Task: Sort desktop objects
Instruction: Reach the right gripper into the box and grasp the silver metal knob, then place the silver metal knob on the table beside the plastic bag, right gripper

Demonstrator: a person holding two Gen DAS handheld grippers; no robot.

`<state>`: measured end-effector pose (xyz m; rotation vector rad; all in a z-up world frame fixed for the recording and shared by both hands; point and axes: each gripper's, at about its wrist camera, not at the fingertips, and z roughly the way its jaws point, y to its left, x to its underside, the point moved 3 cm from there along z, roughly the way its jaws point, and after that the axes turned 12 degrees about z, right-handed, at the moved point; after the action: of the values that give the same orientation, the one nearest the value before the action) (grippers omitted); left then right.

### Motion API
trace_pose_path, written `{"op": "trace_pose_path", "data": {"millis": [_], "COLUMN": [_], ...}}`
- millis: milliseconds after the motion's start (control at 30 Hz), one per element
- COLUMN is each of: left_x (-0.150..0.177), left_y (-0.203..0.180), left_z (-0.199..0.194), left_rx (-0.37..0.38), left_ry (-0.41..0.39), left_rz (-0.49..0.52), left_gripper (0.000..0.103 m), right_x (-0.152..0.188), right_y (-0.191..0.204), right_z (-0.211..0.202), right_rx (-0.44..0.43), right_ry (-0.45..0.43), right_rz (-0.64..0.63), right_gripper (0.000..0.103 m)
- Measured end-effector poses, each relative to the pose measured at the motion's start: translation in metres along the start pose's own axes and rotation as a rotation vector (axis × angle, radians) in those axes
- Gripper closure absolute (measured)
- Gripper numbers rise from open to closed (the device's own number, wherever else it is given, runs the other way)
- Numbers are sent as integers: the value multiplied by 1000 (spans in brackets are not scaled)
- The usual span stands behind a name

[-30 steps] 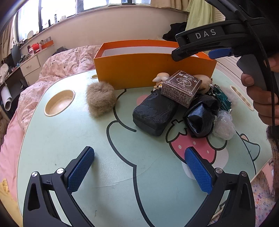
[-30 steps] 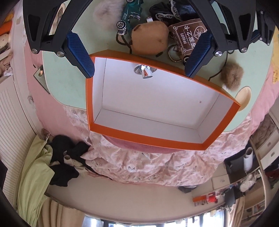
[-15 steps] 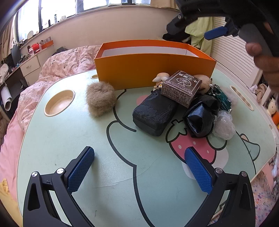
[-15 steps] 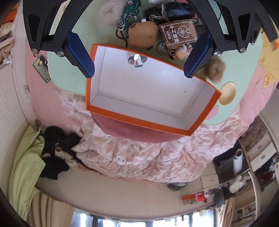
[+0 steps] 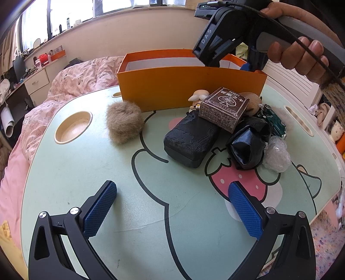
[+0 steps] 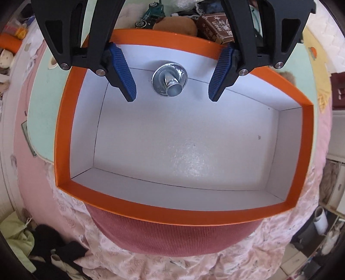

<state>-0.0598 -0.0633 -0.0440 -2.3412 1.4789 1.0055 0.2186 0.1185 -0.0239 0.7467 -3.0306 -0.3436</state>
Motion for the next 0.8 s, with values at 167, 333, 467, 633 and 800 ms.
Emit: {"op": "trace_pose_path", "data": {"millis": [167,333,467,633,800], "left_x": [-5,-4,-4,-4,-4], "left_y": [-1,-3,-3,-3,-4], "left_z": [1,-1,-1,-1,-1], "left_rx": [4,9,11,14,16], "left_ry": [0,-1,-2,-3,-4], "left_rz": [7,10,13,16,19], "left_gripper": [0,0,0,0,0], "right_x": [5,10,15,22,35], "right_y": [-3,-5,-13,-18,-20], "right_z": [2,6,3,-31,-75], "right_rx": [22,-90,-97,-124,-206], "right_ry": [-15,34,21,-63,-160], "right_rz": [-18,9,38,49,37], "right_gripper": [49,74,74,74,74]}}
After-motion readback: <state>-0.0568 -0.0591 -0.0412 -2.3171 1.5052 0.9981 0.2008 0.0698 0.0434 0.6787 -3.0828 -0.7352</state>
